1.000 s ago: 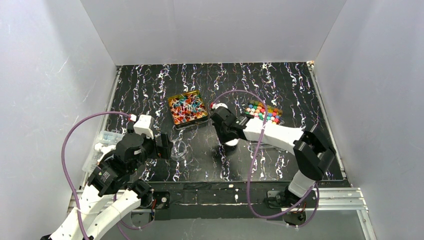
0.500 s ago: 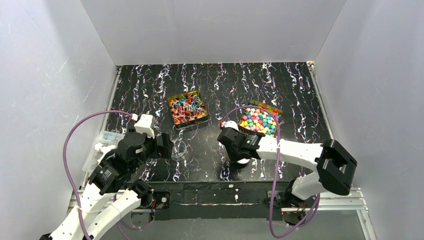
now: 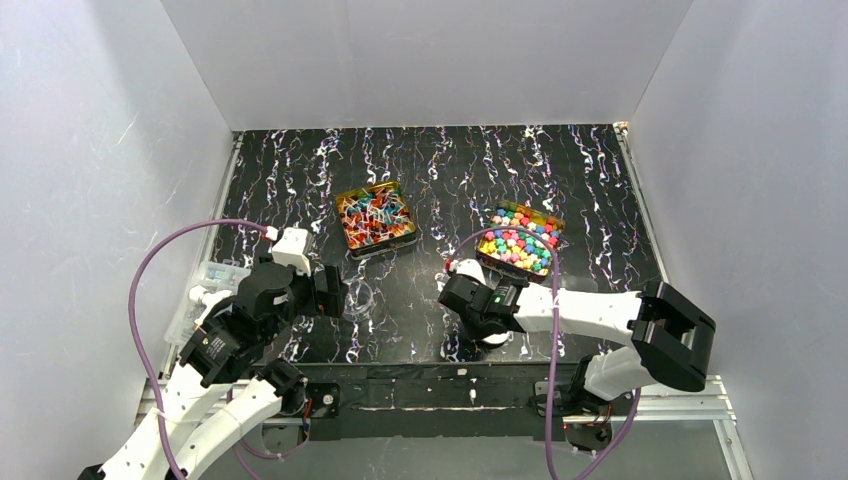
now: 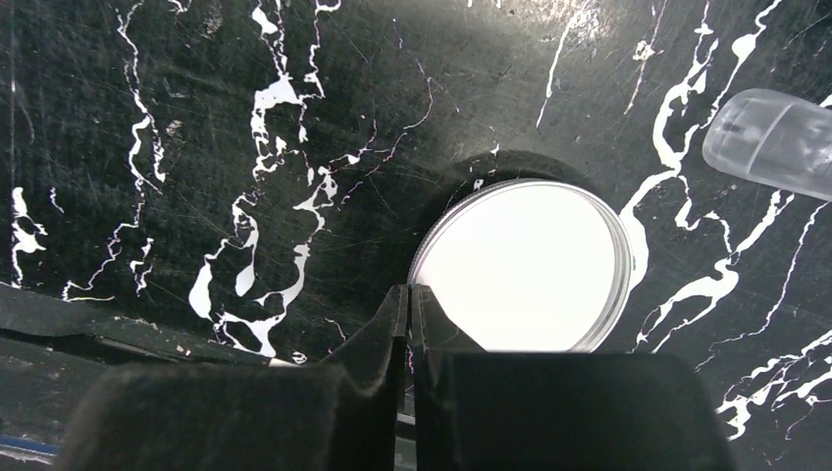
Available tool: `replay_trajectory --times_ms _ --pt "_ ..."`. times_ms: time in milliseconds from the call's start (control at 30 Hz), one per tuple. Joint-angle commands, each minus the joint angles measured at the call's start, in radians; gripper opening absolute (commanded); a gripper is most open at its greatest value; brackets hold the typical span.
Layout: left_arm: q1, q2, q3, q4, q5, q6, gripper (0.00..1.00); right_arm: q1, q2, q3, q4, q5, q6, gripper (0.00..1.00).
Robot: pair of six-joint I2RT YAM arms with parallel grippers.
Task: Pack the candies
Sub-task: Place the bottle lid at the center of the board.
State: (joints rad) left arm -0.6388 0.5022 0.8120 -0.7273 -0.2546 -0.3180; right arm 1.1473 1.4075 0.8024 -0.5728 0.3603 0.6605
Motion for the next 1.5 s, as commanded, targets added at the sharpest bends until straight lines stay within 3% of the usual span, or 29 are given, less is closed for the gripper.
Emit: replay_trajectory --times_ms 0,133,233,467,700,1033,1467 --pt "-0.002 0.004 0.006 -0.013 -0.017 -0.002 0.99 0.008 0.015 -0.021 0.029 0.031 0.031 0.10" --pt "-0.002 0.002 0.006 -0.012 -0.018 -0.003 0.99 0.009 0.023 -0.005 0.024 0.038 0.028 0.19" --pt "-0.002 0.005 0.007 -0.012 -0.016 -0.002 0.99 0.009 0.018 0.016 0.007 0.061 0.023 0.32" --pt "-0.002 0.004 0.007 -0.012 -0.014 -0.001 0.99 0.007 0.015 0.127 -0.057 0.134 -0.019 0.44" --pt "-0.002 0.004 0.007 -0.012 -0.015 -0.001 0.99 -0.075 0.027 0.287 -0.098 0.190 -0.096 0.48" --pt "-0.002 0.001 0.007 -0.012 -0.013 -0.001 0.99 -0.293 0.117 0.449 -0.068 0.177 -0.185 0.57" --pt "-0.002 -0.004 0.006 -0.013 -0.016 -0.001 0.99 -0.536 0.304 0.543 0.032 0.079 -0.129 0.59"
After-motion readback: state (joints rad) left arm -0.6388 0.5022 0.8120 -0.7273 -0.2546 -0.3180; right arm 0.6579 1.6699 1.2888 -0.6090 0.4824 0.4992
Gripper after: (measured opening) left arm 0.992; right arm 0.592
